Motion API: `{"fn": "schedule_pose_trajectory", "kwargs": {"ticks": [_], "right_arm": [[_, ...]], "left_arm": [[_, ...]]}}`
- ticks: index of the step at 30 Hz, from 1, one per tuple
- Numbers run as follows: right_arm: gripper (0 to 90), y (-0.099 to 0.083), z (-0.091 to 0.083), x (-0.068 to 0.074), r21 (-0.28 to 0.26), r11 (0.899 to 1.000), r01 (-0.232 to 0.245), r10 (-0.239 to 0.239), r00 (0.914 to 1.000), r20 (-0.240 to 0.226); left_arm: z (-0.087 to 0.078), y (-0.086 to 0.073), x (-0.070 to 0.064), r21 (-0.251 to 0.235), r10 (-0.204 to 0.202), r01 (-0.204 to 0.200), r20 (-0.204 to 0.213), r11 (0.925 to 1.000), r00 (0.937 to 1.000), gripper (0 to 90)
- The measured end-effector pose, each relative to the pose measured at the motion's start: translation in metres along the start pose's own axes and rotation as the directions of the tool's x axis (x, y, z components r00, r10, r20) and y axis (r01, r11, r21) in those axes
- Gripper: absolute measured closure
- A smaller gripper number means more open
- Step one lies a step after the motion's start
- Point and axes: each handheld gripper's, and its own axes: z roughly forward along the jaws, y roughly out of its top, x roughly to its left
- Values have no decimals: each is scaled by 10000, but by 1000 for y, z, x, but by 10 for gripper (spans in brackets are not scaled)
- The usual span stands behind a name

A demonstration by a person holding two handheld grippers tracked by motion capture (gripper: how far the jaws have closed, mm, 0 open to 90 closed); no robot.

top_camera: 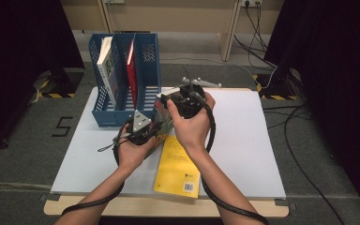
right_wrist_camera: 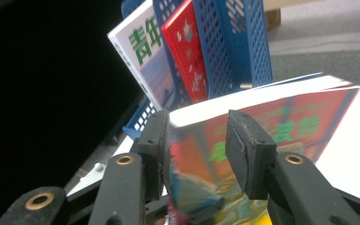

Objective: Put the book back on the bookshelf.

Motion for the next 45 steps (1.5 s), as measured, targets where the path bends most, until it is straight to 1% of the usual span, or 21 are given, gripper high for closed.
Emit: {"fn": "schedule_pose_trajectory", "kwargs": {"ticks": [1, 3, 5, 7, 9, 11, 13, 15, 17, 20, 21, 23, 26, 29, 30, 35, 36, 38, 40, 42, 45], "right_arm": [[608, -1, -2, -4, -25, 9999, -100, 100, 9999, -29], [609, -4, -4, -15, -32, 9999, -147, 147, 9998, 165], [608, -8, -5, -26, 15, 9996, -281, 280, 9988, 406], [607, -13, -5, -37, -62, 9995, -312, 315, 9977, 599], [611, -18, -5, -46, -102, 9994, -341, 347, 9973, 640], [611, -24, -4, -56, 24, 9991, -418, 414, 9958, 814], [610, -28, -3, -65, 131, 9985, -532, 516, 9937, 993], [609, -33, -1, -73, 257, 9982, -549, 515, 9916, 1183], [606, -37, 0, -79, 338, 9979, -556, 507, 9899, 1321], [602, -45, 2, -87, 555, 9953, -796, 709, 9869, 1449], [602, -48, 2, -92, 625, 9949, -786, 683, 9859, 1531], [602, -54, 1, -97, 696, 9930, -959, 836, 9832, 1622], [598, -61, 0, -105, 760, 9921, -1000, 853, 9805, 1769], [596, -70, -1, -114, 884, 9900, -1104, 920, 9775, 1898], [596, -73, -1, -116, 895, 9886, -1211, 1020, 9757, 1941], [594, -85, -1, -125, 1056, 9860, -1287, 1047, 9726, 2075], [594, -88, 0, -126, 1089, 9850, -1340, 1088, 9714, 2111], [594, -93, 0, -130, 1134, 9843, -1351, 1076, 9695, 2203], [594, -99, 1, -133, 1174, 9819, -1489, 1194, 9665, 2273], [594, -105, 1, -137, 1193, 9813, -1510, 1200, 9648, 2340], [593, -113, 1, -144, 1276, 9776, -1674, 1331, 9613, 2410]], "left_arm": [[-3, -1, 2, 7, 83, -83, -43, 10000, 10000, 742], [-6, -4, 5, -105, 128, -129, -96, 9999, 9999, 741], [-10, -7, 8, -229, 117, -118, -34, 9997, 9999, 741], [-14, -11, 10, -347, 198, -202, -122, 9992, 9997, 741], [-17, -14, 13, -398, 68, -72, -99, 9992, 9999, 741], [-19, -16, 16, -435, 59, -66, -144, 9990, 9999, 741], [-21, -18, 19, -478, -73, 67, -123, 9988, 9999, 740], [-25, -20, 20, -494, 28, -38, -204, 9988, 9998, 741], [-27, -22, 22, -531, 54, -63, -175, 9986, 9998, 741], [-30, -27, 25, -515, -58, 52, -107, 9987, 9999, 740], [-32, -29, 26, -530, -83, 76, -117, 9986, 9999, 740], [-35, -32, 28, -568, -34, 23, -183, 9984, 9998, 740], [-40, -37, 32, -614, -34, 17, -280, 9981, 9996, 739], [-45, -43, 37, -572, -153, 133, -352, 9983, 9993, 739], [-47, -46, 39, -542, -180, 158, -398, 9984, 9990, 738], [-54, -58, 46, -467, -215, 192, -489, 9987, 9986, 737], [-55, -60, 47, -538, -238, 210, -529, 9983, 9983, 735], [-55, -62, 48, -633, -250, 215, -540, 9978, 9982, 734], [-55, -61, 48, -614, -237, 200, -610, 9979, 9979, 733], [-55, -62, 49, -692, -318, 279, -561, 9972, 9979, 732], [-55, -63, 47, -700, -117, 75, -606, 9975, 9981, 732]]}}
